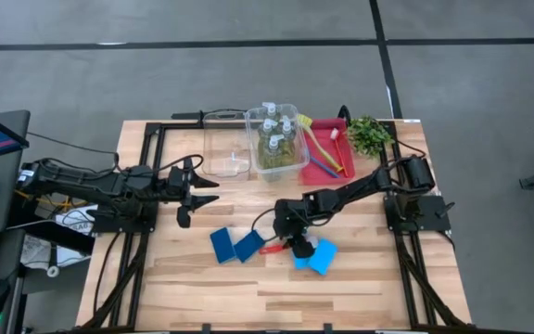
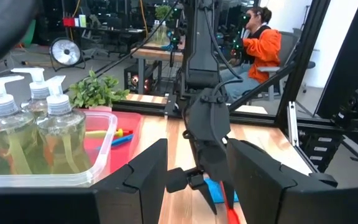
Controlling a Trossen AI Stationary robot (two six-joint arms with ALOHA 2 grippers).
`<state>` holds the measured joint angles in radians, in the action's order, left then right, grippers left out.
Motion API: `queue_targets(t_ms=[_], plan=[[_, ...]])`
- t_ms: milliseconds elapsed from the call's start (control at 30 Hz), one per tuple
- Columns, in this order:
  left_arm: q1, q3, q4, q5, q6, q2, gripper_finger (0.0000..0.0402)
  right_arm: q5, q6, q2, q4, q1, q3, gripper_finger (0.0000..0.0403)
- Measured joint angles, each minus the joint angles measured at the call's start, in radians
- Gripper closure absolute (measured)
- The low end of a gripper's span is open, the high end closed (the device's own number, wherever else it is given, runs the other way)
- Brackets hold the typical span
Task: Pick & Place Kitchen Sink Supplies
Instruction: Put the orange dish brush into the pink bin
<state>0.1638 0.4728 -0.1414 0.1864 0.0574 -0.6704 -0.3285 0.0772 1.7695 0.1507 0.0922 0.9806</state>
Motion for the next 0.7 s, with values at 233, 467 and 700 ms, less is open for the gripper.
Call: queue_targets(t_ms=[233,467,700], plan=[[0.0,0.0,0.001,0.0,0.0,0.0,0.0234,0.007,0.01,-0.004,0.006,-0.008,-0.001,0.0306],[0.0,0.0,-0.002,0.0,0.0,0.0,0.0234,0.016,0.054,-0.004,0.018,-0.01,-0.002,0.0385],[0.0,0.0,-0.002,0.0,0.0,0.0,0.0234,0.033,0.064,-0.062,0.05,-0.002,-0.006,0.0399]])
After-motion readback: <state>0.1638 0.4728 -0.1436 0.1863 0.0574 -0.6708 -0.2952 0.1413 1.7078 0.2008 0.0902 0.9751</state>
